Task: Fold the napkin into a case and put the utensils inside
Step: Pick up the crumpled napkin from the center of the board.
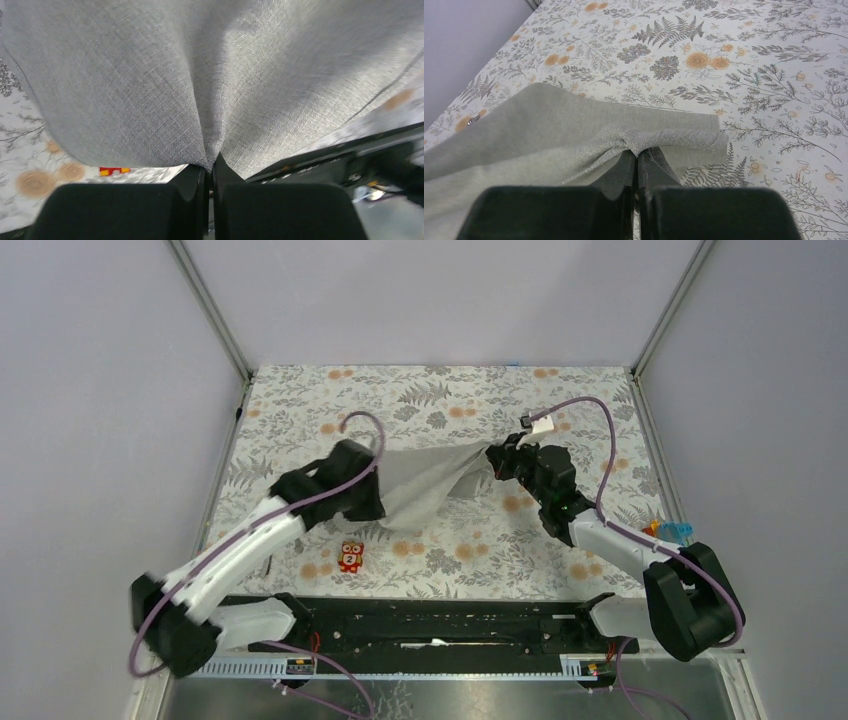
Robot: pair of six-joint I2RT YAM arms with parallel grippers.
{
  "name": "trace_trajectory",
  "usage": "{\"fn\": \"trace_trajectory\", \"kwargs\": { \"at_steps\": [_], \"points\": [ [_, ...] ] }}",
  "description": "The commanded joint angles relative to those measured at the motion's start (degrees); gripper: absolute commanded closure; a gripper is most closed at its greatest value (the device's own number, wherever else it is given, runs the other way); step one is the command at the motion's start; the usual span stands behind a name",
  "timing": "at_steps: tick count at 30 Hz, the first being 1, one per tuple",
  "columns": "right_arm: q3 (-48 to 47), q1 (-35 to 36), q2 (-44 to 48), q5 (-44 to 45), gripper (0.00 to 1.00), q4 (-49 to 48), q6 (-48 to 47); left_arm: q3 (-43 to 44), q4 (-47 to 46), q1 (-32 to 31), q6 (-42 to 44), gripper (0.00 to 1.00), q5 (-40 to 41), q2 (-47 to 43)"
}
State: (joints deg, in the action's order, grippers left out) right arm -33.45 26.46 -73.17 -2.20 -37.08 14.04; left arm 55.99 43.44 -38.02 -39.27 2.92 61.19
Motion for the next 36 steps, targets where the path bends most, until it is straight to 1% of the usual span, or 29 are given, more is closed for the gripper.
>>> {"fn": "trace_trajectory", "kwargs": {
  "at_steps": [1,3,4,5,6,7,8,9,11,12,13,14,15,16,17,18,19,21,22,23,24,26,27,28,30,32,34,35,36],
  "points": [
    [-0.50,-0.19,0.83,-2.13,1.00,-4.51,-1.58,13.05,12.88,-1.86,13.49,0.96,-1.76,20.85],
    [-0.78,-0.20,0.54,0.11,1.00,-4.01,-1.03,22.05,9.94,-1.57,21.30,0.91,4.07,31.81],
    [-0.71,-0.18,0.53,1.39,1.00,-3.82,-0.60,27.95,9.23,-1.14,23.22,0.90,9.37,37.43],
    [-0.72,-0.18,0.56,3.25,1.00,-3.54,-0.17,35.45,9.85,-0.34,25.10,0.90,12.58,44.10],
    [-0.92,-0.19,0.33,5.26,1.00,-2.76,0.23,41.64,9.82,1.06,26.67,0.90,13.74,49.76],
    [-1.60,-0.18,-0.18,6.84,1.00,-1.63,0.78,47.63,9.00,2.67,27.07,0.88,14.27,54.55],
    [-2.46,-0.27,-0.97,8.07,1.00,-0.19,1.14,53.24,8.00,4.81,27.03,0.83,12.94,59.13],
    [-3.11,-0.27,-2.12,8.52,1.00,0.52,1.39,58.00,7.36,7.06,27.13,0.74,10.23,62.86],
    [-4.02,-0.26,-3.91,8.64,1.00,1.06,1.82,70.44,11.53,10.64,25.48,0.72,9.88,71.08],
    [-4.45,-0.29,-4.59,9.39,1.00,1.56,2.55,75.06,12.34,11.92,25.22,0.68,9.54,73.35],
    [-4.89,-0.29,-5.05,10.47,1.00,2.35,3.24,77.10,12.20,13.00,24.40,0.62,9.44,73.90],
    [-5.21,-0.29,-5.42,11.65,1.00,3.02,3.74,77.08,11.32,13.99,23.32,0.56,8.14,72.89],
    [-5.57,-0.31,-5.67,12.75,1.00,3.70,4.25,74.08,8.32,14.58,22.63,0.49,5.98,69.72],
    [-6.02,-0.27,-6.01,14.13,1.00,4.49,4.62,68.41,4.06,14.79,22.18,0.35,4.36,65.04],
    [-6.61,-0.27,-6.57,15.40,1.00,5.47,5.11,58.17,-1.41,14.81,21.52,0.15,2.89,59.72],
    [-7.32,-0.29,-7.20,16.47,1.00,6.59,5.60,51.01,-5.98,14.82,20.63,0.03,1.04,54.18],
    [-8.06,-0.29,-7.97,17.16,1.00,7.54,5.98,45.36,-9.03,14.82,19.71,0.02,-0.92,49.76],
    [-9.41,-0.38,-9.56,17.96,1.00,9.09,6.49,35.45,-12.16,14.77,17.41,0.01,-4.43,42.17],
    [-10.03,-0.37,-10.30,17.89,1.00,9.52,6.61,30.82,-13.50,14.73,16.19,0.05,-6.86,38.39],
    [-10.55,-0.38,-10.93,17.68,1.00,10.03,6.64,26.33,-14.53,14.73,15.17,0.11,-8.85,35.68],
    [-10.92,-0.38,-11.47,17.49,1.00,10.29,6.71,22.34,-15.67,14.48,14.51,0.20,-9.91,33.42],
    [-11.25,-0.38,-11.94,17.19,1.00,10.36,6.70,16.03,-16.62,12.80,14.50,0.37,-9.47,29.69],
    [-11.28,-0.40,-11.99,17.07,1.00,10.36,6.74,13.44,-17.29,11.69,14.22,0.42,-8.14,28.17],
    [-11.28,-0.36,-11.95,16.96,1.00,10.32,6.75,10.99,-18.84,10.67,14.44,0.45,-7.98,26.66],
    [-11.01,-0.38,-11.70,16.95,1.00,10.06,6.69,7.85,-22.20,8.23,15.76,0.49,-6.99,25.39],
    [-10.62,-0.37,-11.20,16.85,1.00,9.73,6.49,7.83,-23.79,7.15,15.84,0.54,-5.21,27.05],
    [-10.07,-0.36,-10.68,16.80,1.00,9.14,6.33,10.07,-23.00,8.23,11.44,0.63,-5.68,31.25],
    [-9.72,-0.37,-10.46,16.93,1.00,8.82,6.14,11.25,-23.00,9.11,8.24,0.65,-6.24,33.25],
    [-9.44,-0.36,-10.24,17.13,1.00,8.59,5.98,11.85,-23.42,9.79,4.04,0.59,-6.19,34.77]
  ]
}}
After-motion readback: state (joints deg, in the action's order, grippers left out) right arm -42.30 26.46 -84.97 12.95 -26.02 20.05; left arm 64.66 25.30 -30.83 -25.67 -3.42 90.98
